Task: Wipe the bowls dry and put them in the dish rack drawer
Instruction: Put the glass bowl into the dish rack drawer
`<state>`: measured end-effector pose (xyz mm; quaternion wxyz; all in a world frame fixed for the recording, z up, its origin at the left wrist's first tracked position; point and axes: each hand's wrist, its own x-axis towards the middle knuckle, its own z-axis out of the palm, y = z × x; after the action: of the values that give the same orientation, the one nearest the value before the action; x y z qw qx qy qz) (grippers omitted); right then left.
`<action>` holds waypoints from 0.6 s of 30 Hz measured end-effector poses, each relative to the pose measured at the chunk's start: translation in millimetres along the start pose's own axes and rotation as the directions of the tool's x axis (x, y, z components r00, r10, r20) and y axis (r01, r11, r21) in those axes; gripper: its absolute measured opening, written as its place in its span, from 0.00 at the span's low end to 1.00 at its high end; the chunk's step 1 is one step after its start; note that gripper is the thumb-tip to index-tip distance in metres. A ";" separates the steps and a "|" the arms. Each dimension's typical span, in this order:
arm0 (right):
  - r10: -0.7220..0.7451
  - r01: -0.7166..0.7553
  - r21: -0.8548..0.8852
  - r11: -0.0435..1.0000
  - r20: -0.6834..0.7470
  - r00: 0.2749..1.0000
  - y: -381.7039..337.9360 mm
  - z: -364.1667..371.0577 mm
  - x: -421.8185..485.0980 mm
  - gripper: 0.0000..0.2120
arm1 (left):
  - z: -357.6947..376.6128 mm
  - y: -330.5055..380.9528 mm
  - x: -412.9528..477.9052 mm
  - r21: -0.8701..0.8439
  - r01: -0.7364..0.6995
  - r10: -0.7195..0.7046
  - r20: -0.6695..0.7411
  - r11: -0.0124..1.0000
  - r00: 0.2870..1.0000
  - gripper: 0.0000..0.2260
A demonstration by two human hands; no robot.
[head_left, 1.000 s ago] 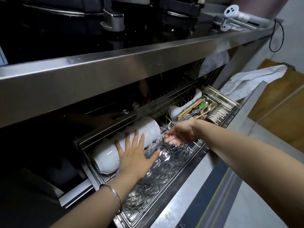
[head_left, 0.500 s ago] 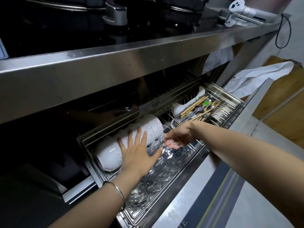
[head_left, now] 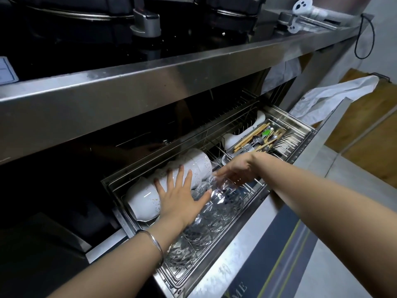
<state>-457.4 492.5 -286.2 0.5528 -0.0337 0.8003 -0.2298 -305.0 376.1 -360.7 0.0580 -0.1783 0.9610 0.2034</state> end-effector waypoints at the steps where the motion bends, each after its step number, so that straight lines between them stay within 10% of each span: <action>1: -0.046 0.048 0.044 0.998 -0.042 0.998 0.2 0.3 -7.1 0.20 | -1.0 -0.1 -0.1 -0.005 -0.003 0.003 -0.001 1.000 1.000 0.38; 9: -0.329 0.484 0.398 0.779 -0.398 0.856 19.2 5.3 -87.4 0.18 | -50.3 16.5 -22.5 -0.208 -0.151 0.138 -0.074 0.966 0.988 0.20; 18: -0.674 0.794 -0.122 0.595 -0.614 0.411 -29.2 94.1 -222.6 0.15 | -214.7 23.9 -123.5 -0.093 -0.450 0.379 -0.405 0.888 0.832 0.09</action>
<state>-292.4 504.0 -107.6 0.1088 -0.2546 0.8071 -0.5215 -207.2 347.6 -133.6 -0.1896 -0.0053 0.9464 0.2614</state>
